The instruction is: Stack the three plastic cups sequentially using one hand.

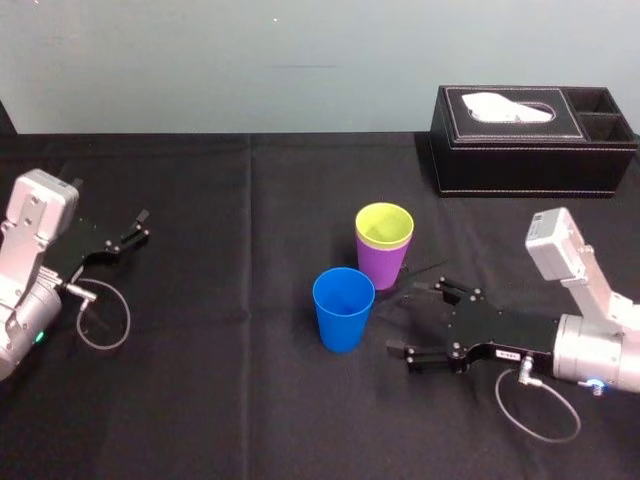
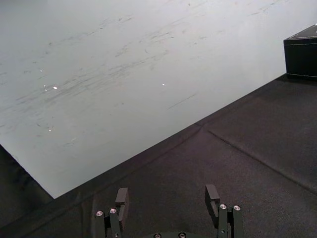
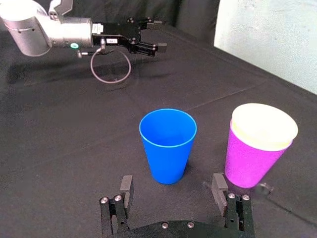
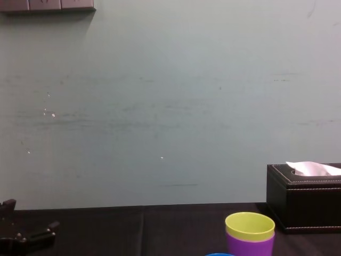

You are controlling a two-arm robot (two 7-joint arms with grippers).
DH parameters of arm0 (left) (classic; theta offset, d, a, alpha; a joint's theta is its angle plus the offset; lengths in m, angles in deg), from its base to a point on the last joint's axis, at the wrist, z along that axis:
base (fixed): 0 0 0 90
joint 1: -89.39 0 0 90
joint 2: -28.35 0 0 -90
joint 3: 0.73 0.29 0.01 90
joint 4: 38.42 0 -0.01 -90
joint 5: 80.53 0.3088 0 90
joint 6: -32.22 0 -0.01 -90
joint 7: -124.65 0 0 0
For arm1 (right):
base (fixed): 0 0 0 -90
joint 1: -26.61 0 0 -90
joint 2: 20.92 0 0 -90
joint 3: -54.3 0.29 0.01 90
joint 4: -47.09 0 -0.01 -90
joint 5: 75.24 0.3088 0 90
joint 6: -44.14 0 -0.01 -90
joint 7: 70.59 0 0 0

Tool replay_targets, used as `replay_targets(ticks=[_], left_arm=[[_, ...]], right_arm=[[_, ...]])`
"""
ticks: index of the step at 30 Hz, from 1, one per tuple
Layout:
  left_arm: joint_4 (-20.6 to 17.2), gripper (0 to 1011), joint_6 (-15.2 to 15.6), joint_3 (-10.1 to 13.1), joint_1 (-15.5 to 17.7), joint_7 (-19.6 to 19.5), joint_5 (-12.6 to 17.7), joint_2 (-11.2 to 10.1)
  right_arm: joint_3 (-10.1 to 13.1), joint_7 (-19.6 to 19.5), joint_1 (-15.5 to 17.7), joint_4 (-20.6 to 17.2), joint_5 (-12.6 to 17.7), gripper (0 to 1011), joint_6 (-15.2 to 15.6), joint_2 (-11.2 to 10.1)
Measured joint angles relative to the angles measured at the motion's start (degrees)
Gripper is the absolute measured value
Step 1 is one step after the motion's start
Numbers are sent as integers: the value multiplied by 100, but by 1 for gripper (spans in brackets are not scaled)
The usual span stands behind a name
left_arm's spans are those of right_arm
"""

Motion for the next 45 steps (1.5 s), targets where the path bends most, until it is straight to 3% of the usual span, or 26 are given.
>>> replay_targets(ticks=[19, 29, 45], left_arm=[[0, 1011, 0, 0, 0, 0, 0, 0], [0, 1011, 0, 0, 0, 0, 0, 0], [0, 1011, 0, 0, 0, 0, 0, 0]], right_arm=[[-408, 232, -597, 594, -243, 1003, -47, 350], [-507, 408, -822, 870, -129, 1003, -89, 515], [-780, 562, -1163, 1173, -183, 1003, -117, 723]])
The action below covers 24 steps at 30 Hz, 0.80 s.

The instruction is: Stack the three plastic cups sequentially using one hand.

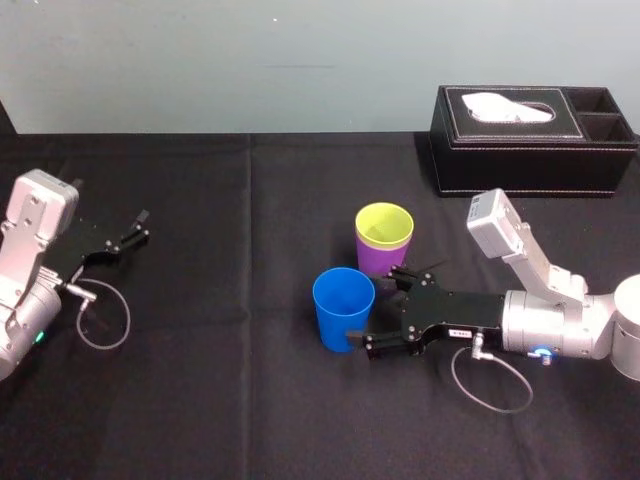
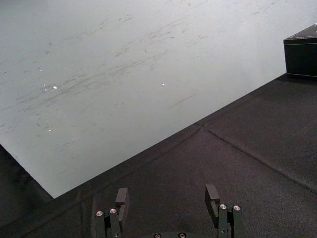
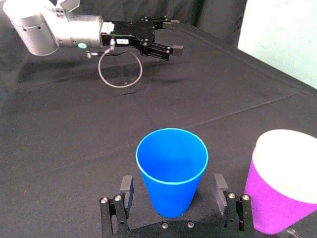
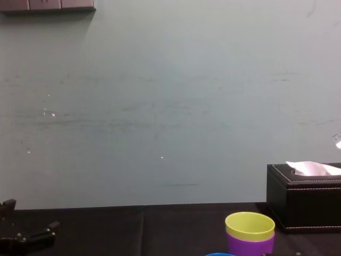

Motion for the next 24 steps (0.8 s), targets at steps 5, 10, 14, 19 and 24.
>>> replay_targets(ticks=[5, 10, 14, 19, 24], left_arm=[[0, 1011, 0, 0, 0, 0, 0, 0], [0, 1011, 0, 0, 0, 0, 0, 0], [0, 1011, 0, 0, 0, 0, 0, 0], [0, 1011, 0, 0, 0, 0, 0, 0], [0, 1011, 0, 0, 0, 0, 0, 0]], right_arm=[[-68, 19, -82, 82, -30, 1003, -9, 67], [-139, 34, -183, 198, -60, 1003, -22, 152], [-172, 42, -243, 263, -82, 1003, -28, 204], [-212, 43, -304, 323, -100, 1003, -39, 261], [-233, 43, -350, 402, -113, 1003, -67, 321]])
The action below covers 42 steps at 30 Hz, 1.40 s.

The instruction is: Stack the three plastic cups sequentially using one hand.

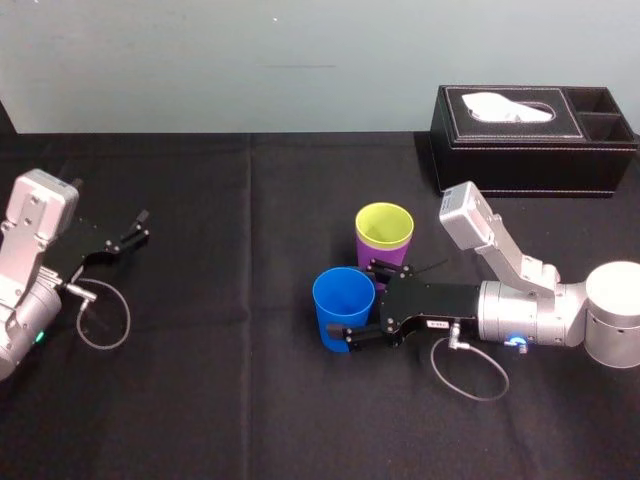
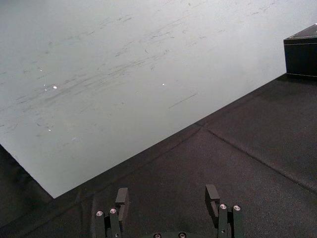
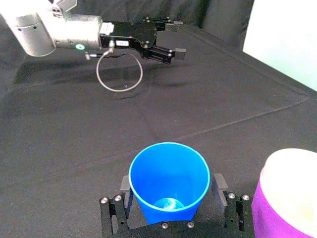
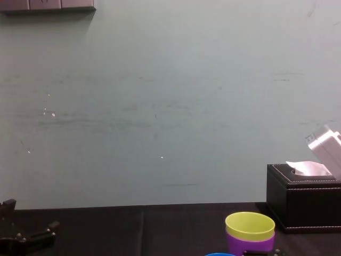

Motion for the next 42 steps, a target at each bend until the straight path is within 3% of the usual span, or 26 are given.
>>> replay_targets(ticks=[10, 23, 42], left_arm=[[0, 1011, 0, 0, 0, 0, 0, 0], [0, 1011, 0, 0, 0, 0, 0, 0], [0, 1011, 0, 0, 0, 0, 0, 0]], right_arm=[[-2, -1, -4, 7, 3, 1003, -2, 2], [2, -5, 3, -6, 7, 758, 0, -5], [6, -8, 6, -13, 6, 726, 5, -8]])
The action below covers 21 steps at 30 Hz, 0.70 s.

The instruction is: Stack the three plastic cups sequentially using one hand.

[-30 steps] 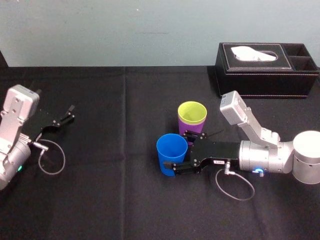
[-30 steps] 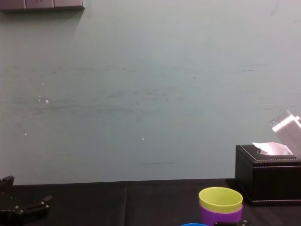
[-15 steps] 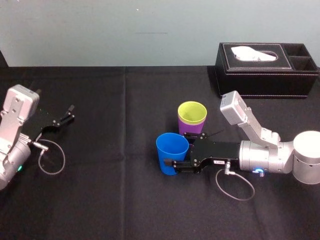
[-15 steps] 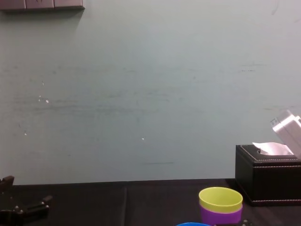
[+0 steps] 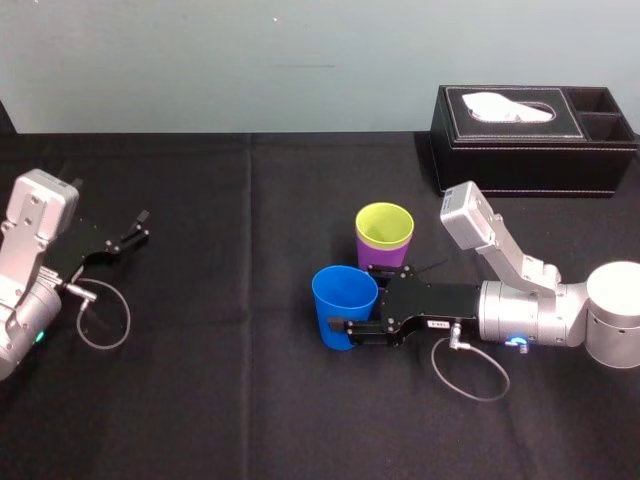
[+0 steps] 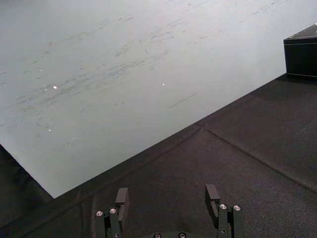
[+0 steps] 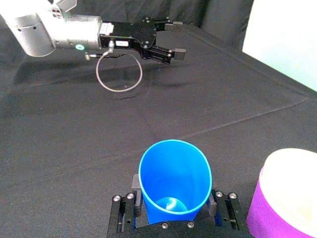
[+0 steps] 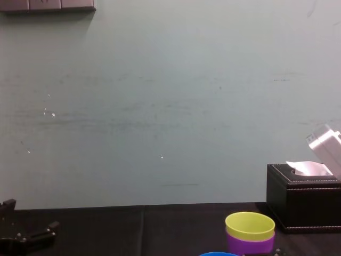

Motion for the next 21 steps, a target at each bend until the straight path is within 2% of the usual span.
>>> replay_targets(ticks=[11, 17, 21], left_arm=[[0, 1011, 0, 1, 0, 0, 0, 0], [0, 1011, 0, 0, 0, 0, 0, 0], [0, 1011, 0, 0, 0, 0, 0, 0]], right_arm=[[0, -1, 0, -3, 0, 724, 0, -3], [61, -66, 33, -318, 31, 726, 131, -145], [170, -106, 55, -673, 228, 726, 468, -308]])
